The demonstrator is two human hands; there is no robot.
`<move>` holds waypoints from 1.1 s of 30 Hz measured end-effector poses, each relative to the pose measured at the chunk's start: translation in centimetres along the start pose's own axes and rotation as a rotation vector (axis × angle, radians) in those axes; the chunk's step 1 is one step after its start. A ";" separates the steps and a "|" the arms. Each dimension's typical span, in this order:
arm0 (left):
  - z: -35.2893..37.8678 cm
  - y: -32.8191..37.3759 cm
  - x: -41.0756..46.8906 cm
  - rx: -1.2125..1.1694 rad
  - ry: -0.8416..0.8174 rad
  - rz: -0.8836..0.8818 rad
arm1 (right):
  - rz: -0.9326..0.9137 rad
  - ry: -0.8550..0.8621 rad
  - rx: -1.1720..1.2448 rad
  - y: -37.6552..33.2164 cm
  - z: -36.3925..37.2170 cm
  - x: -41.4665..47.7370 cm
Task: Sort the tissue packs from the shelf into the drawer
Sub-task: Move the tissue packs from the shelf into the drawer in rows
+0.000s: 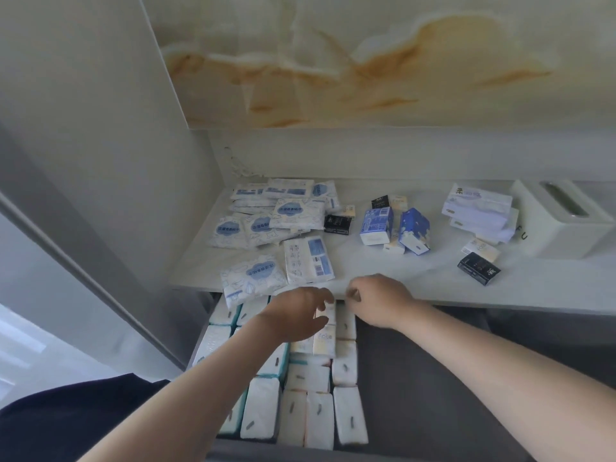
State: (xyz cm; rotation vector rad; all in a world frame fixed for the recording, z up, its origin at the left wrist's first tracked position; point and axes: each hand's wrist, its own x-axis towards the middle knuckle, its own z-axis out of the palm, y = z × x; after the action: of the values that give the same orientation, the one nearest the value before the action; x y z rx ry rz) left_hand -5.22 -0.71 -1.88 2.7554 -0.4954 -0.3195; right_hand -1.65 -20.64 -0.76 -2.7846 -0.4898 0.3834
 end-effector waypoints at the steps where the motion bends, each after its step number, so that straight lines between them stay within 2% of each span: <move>1: -0.5 0.5 0.6 -0.038 0.008 -0.001 | 0.005 0.052 -0.005 0.9 -1.4 0.4; 4: -1.8 2.0 3.0 -0.079 0.050 0.000 | 0.005 0.140 -0.049 4.4 -4.4 1.6; 8: -3.1 3.5 7.5 -0.028 0.147 -0.004 | -0.118 0.253 -0.346 8.9 -6.5 3.3; 11: -4.0 3.9 11.7 0.023 0.257 -0.024 | -0.104 0.316 -0.457 10.9 -7.8 5.5; 16: -5.2 3.4 18.6 0.257 0.303 -0.068 | -0.090 0.125 -0.546 12.0 -7.8 9.6; 20: -5.4 2.1 22.4 0.267 0.235 -0.110 | -0.074 -0.004 -0.606 11.9 -7.9 12.0; 23: -5.6 1.6 24.3 0.246 0.166 -0.097 | -0.089 0.002 -0.440 12.9 -8.2 13.3; 26: -5.6 0.8 26.0 0.296 0.102 -0.109 | -0.082 0.102 -0.152 14.6 -9.6 14.4; 29: -5.1 -0.1 27.4 0.422 0.068 -0.139 | 0.014 0.239 0.054 16.0 -10.9 16.1; 31: -4.8 -0.4 28.1 0.445 0.037 -0.153 | 0.087 0.277 0.104 16.6 -11.0 17.2; 33: -4.5 -0.4 28.6 0.467 0.034 -0.136 | 0.125 0.236 0.064 16.8 -10.5 18.2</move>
State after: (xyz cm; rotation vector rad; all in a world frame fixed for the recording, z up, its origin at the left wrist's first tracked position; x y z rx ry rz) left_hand 22.31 -9.76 -2.46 3.2509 -0.4167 -0.2083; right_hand 22.97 -31.55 -0.30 -2.7579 -0.2451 0.0918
